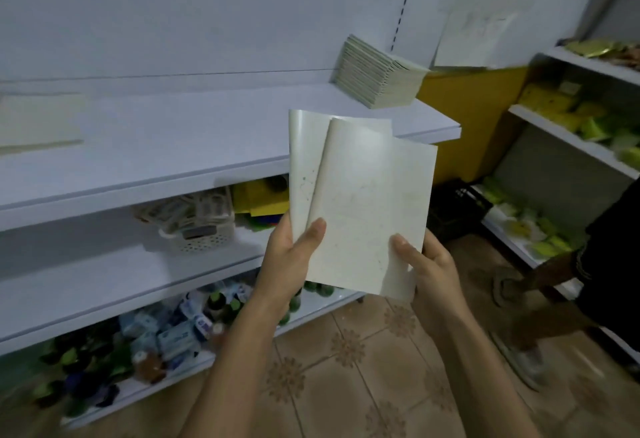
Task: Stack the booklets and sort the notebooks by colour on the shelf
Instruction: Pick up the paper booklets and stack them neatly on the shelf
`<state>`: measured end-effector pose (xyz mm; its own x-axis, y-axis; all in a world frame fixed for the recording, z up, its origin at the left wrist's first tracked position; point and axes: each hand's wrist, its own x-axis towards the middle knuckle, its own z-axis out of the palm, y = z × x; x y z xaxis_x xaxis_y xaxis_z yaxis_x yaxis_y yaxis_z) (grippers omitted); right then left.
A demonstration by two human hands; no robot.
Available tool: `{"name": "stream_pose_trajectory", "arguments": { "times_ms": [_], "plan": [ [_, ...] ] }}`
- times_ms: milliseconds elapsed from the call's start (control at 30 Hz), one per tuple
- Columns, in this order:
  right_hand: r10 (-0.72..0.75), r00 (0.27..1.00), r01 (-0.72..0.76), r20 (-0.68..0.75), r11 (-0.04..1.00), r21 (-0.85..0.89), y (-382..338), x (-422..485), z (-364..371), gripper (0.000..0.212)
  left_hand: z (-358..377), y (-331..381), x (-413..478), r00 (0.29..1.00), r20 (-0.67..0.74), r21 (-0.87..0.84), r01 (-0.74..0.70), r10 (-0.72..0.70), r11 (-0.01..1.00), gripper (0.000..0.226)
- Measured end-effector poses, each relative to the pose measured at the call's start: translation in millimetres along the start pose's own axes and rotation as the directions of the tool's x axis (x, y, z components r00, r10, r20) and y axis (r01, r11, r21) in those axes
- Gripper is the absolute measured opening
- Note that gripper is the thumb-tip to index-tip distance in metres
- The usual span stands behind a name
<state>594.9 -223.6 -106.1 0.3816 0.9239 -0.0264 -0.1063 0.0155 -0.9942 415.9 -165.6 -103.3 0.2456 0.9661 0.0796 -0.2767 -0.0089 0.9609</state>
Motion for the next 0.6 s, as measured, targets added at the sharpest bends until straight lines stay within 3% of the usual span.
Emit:
{"name": "stream_pose_trajectory", "arguments": {
  "times_ms": [200,600],
  "plan": [
    [-0.036,0.988,0.035,-0.15,0.999,-0.008,-4.5,21.4,-43.1,0.03,50.6,-25.1,29.6,0.999,0.034,0.019,0.005,-0.006,1.0,0.047],
    [-0.167,0.943,0.174,-0.288,0.985,-0.002,-38.8,166.8,-80.2,0.025,118.1,-32.6,193.9,0.986,0.163,-0.052,-0.022,0.03,0.998,0.033]
  ]
}}
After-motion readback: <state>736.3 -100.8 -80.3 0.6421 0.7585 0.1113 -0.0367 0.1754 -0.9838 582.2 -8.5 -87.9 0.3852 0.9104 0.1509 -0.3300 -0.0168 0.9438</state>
